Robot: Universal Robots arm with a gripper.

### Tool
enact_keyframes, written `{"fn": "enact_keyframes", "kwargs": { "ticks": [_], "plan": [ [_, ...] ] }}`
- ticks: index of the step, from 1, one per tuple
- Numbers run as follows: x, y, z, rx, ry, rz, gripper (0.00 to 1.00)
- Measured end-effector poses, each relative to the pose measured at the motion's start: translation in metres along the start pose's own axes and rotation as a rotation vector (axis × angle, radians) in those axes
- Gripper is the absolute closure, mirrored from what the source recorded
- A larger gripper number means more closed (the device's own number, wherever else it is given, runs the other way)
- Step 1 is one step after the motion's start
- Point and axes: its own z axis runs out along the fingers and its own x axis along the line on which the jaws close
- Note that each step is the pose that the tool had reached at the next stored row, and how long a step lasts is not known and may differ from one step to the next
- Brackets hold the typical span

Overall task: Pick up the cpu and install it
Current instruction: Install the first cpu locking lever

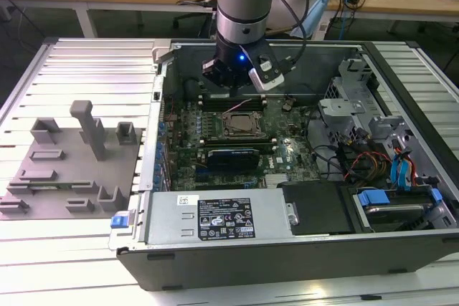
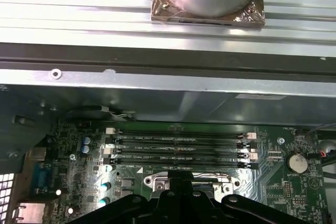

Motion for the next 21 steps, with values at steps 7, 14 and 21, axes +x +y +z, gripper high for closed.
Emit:
{"fn": "enact_keyframes", "kwargs": {
  "ticks": [7,14,21],
  "plan": [
    [-0.0057,-0.0019,0.0065,0.0,-0.0008,0.003,0.89],
    [-0.0113,-0.0026,0.0088,0.0005,-0.0013,0.005,0.89],
    [-0.0113,-0.0032,0.0111,0.0044,-0.0111,0.003,0.89]
  ]
}}
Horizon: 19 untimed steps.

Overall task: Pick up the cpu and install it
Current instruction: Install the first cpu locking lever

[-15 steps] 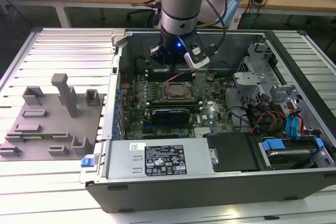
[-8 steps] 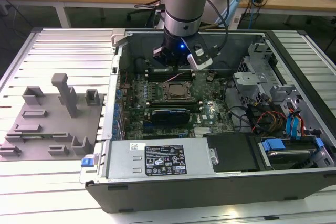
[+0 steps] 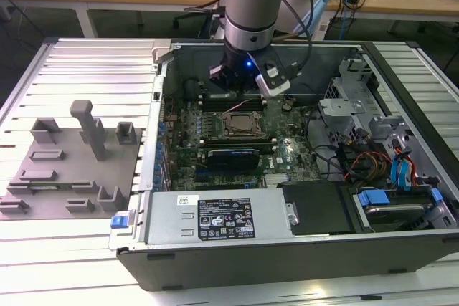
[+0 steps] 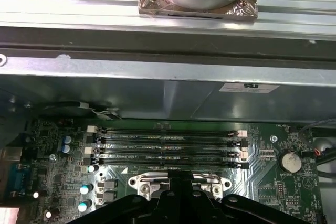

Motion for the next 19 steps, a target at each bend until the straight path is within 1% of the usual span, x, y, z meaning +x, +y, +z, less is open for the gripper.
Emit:
{"fn": "enact_keyframes", "kwargs": {
  "ticks": [1,3,4,5,7,9,13,19],
  "plan": [
    [0.0,-0.0001,0.0004,0.003,-0.0028,0.0,0.89],
    [0.0,-0.0003,0.001,0.0123,-0.0088,0.001,0.89],
    [0.0001,-0.0004,0.0015,0.0193,-0.0139,0.003,0.89],
    [0.0001,-0.0007,0.0024,0.0222,-0.0183,0.004,0.89],
    [0.0001,-0.0012,0.0047,0.0222,-0.0214,0.004,0.89],
    [0.0003,-0.0015,0.0064,0.0223,-0.0227,0.005,0.89],
    [0.0008,-0.0019,0.0116,0.0224,-0.0276,0.005,0.89],
    [0.0013,-0.0003,0.0157,0.0225,-0.0302,0.006,0.89]
  ]
}}
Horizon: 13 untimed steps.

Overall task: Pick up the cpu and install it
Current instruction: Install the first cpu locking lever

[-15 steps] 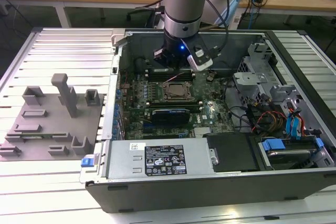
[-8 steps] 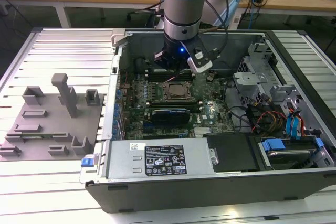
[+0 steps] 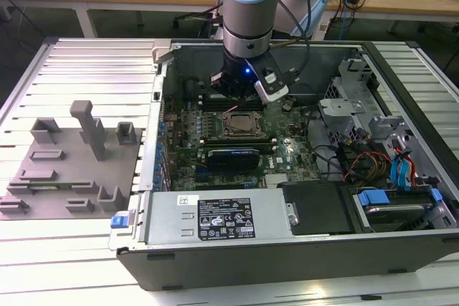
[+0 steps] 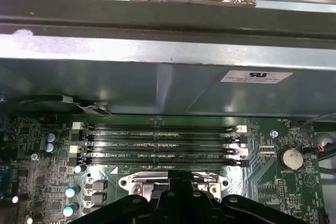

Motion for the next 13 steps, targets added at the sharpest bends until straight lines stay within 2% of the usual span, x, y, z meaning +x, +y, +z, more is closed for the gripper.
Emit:
{"fn": "enact_keyframes", "kwargs": {
  "ticks": [10,13],
  "plan": [
    [0.0009,0.0104,0.005,0.0007,-0.0025,0.011,0.89],
    [0.0011,0.0106,0.0066,0.0025,-0.0054,0.023,0.89]
  ]
}}
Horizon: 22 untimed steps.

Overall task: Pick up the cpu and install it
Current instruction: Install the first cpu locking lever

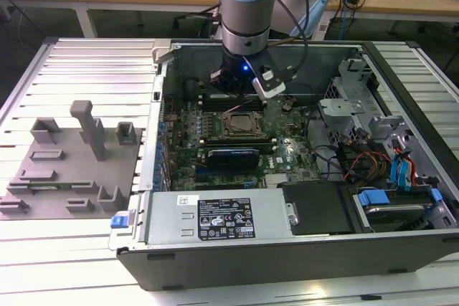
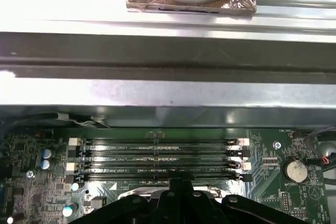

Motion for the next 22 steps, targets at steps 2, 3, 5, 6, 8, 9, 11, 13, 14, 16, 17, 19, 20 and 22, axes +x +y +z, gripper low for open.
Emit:
{"fn": "enact_keyframes", "kwargs": {
  "ticks": [2,3,5,6,8,9,11,13,14,16,17,19,20,22],
  "plan": [
    [0.0001,-0.0004,0.0016,0.0015,-0.0046,0.013,0.89],
    [0.0002,-0.0005,0.0022,0.0031,-0.0079,0.018,0.89],
    [0.0003,-0.0008,0.0035,0.0049,-0.0172,0.025,0.89],
    [0.0004,-0.0009,0.004,0.0054,-0.0207,0.028,0.89],
    [0.0009,-0.0013,0.0055,0.0065,-0.0317,0.033,0.89],
    [0.0013,-0.0015,0.006,0.0067,-0.0363,0.033,0.89],
    [0.003,-0.0018,0.0076,0.0065,-0.0495,0.033,0.89],
    [0.0059,-0.0022,0.0091,0.006,-0.0639,0.031,0.89],
    [0.007,-0.0024,0.0097,0.006,-0.0688,0.03,0.89],
    [0.0093,-0.0026,0.0108,0.0056,-0.0788,0.029,0.89],
    [0.0105,-0.0028,0.0114,0.0055,-0.084,0.028,0.89],
    [0.0137,-0.0029,0.0133,0.005,-0.0957,0.027,0.89],
    [0.0146,-0.0027,0.0141,0.0052,-0.0998,0.028,0.89],
    [0.0154,-0.0023,0.0153,0.0055,-0.1052,0.032,0.89]
  ]
}}
